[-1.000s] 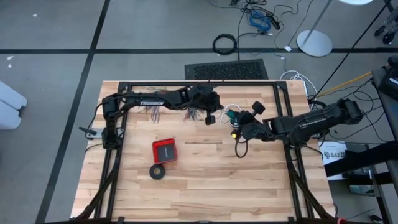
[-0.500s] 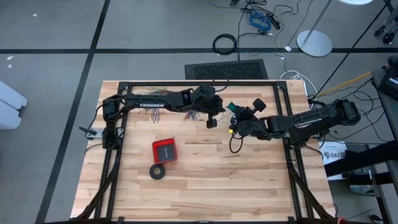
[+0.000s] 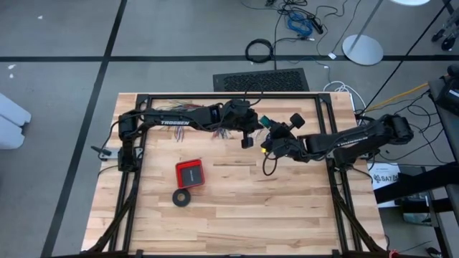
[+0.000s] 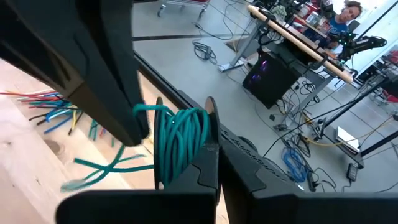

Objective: Coil cords
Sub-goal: Coil the green wire onto the spool

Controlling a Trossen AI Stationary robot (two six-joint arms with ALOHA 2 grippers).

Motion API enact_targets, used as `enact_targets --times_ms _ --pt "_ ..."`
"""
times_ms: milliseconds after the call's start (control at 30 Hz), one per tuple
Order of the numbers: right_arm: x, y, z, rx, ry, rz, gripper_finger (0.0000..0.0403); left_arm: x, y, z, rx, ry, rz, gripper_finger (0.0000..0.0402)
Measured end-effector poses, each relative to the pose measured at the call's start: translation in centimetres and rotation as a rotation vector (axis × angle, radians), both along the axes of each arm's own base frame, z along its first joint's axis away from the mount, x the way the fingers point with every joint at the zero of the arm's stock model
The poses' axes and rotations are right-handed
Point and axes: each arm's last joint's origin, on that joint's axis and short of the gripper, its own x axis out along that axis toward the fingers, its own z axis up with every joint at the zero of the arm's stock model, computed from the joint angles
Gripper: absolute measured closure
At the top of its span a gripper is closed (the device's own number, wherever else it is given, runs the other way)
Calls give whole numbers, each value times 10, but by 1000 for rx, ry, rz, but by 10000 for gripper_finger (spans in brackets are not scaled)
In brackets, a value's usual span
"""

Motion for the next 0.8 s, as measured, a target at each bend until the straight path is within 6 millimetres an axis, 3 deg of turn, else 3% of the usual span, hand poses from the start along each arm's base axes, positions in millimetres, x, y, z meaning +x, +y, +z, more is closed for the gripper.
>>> enact_targets --times_ms 267,633,800 --pt "11 -2 -11 3 -3 -8 403 1 -1 1 -30 -19 -9 398" --pt "18 -6 -2 2 -118 -8 403 4 -17 1 -16 -17 -25 395" --pt "19 -6 0 28 -188 -25 403 5 -18 1 4 -16 1 373"
